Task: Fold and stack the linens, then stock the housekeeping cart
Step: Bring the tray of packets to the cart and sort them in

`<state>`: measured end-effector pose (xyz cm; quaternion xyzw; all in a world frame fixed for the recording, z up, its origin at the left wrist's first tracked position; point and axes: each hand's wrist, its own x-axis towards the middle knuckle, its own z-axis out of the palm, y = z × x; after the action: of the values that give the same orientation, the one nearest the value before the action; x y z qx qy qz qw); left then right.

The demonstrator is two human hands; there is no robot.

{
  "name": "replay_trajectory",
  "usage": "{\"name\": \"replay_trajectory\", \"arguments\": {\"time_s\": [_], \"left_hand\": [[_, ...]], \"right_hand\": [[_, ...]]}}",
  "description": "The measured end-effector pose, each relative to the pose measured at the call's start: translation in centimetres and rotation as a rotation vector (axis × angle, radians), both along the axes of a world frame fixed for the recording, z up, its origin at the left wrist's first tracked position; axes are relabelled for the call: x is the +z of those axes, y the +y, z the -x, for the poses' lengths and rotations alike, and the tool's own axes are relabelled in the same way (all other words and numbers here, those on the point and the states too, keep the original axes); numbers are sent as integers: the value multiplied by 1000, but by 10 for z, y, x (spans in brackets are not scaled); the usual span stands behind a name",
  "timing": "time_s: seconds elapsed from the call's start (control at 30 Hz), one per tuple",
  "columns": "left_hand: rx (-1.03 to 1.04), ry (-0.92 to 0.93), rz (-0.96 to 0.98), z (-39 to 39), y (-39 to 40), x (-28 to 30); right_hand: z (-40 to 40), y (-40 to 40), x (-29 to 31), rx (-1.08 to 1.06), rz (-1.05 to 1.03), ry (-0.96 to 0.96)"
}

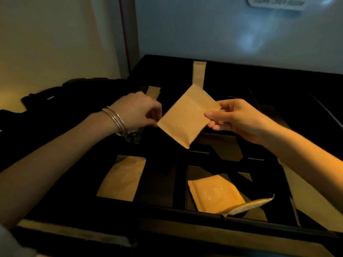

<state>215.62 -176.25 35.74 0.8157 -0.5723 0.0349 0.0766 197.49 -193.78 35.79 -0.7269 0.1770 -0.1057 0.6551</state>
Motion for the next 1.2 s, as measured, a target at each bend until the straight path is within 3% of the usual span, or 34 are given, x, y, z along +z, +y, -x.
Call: {"name": "replay_trajectory", "arguments": {"time_s": [0.07, 0.13, 0.33, 0.47, 0.53, 0.67, 0.73, 0.83, 1.03, 1.2], "left_hand": [[8, -224, 23, -6, 16, 1], [-106, -302, 77, -9, 29, -7], [-14, -323, -60, -21, 40, -29], [5, -371, -81, -19, 38, -31], [15, -372, -92, -18, 37, -30], [20, -331, -58, -18, 38, -31], [20, -309, -31, -19, 39, -31], [23, -286, -18, -18, 40, -31], [43, -286, -26, -17, 40, -31], [42, -296, -47, -17, 40, -31]], "right_hand": [[-3, 19, 6, 130, 36, 74], [-12, 43, 2, 239, 129, 146], [-57, 103, -31, 520, 202, 355], [-74, 116, -50, 552, 354, 469], [-81, 119, -52, 543, 533, 493], [-89, 128, -51, 564, 1183, 445], [-89, 132, -48, 553, 1304, 446], [-87, 128, -41, 496, 1359, 492], [-83, 123, -42, 431, 1555, 368], [-99, 132, -55, 562, 1334, 442]]}}
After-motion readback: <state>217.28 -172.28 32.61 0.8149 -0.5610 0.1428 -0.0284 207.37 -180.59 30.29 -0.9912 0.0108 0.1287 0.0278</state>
